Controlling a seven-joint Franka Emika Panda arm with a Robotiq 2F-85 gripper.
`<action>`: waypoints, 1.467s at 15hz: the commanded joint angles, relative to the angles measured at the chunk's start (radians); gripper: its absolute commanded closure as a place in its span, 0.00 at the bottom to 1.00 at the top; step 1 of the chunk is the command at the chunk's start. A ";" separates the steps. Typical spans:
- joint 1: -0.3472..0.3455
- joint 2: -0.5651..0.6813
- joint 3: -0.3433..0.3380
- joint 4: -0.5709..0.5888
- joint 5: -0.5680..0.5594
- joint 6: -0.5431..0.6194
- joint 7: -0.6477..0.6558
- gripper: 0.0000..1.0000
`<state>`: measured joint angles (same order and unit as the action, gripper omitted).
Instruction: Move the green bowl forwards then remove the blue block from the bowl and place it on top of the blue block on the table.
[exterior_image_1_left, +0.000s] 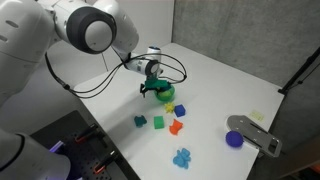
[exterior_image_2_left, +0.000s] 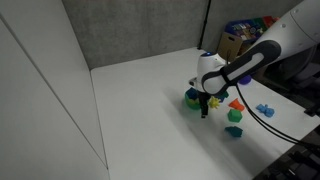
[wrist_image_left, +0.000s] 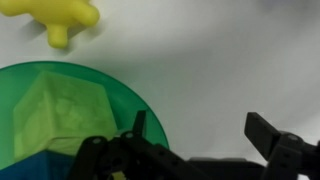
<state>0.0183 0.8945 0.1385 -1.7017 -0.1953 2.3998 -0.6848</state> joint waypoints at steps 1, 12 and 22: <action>-0.020 -0.109 0.022 -0.140 0.004 -0.015 0.001 0.00; -0.024 -0.256 0.044 -0.334 0.033 -0.043 0.021 0.00; 0.028 -0.269 -0.049 -0.182 0.041 -0.066 0.377 0.00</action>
<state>0.0137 0.6094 0.1321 -1.9399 -0.1533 2.3535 -0.4351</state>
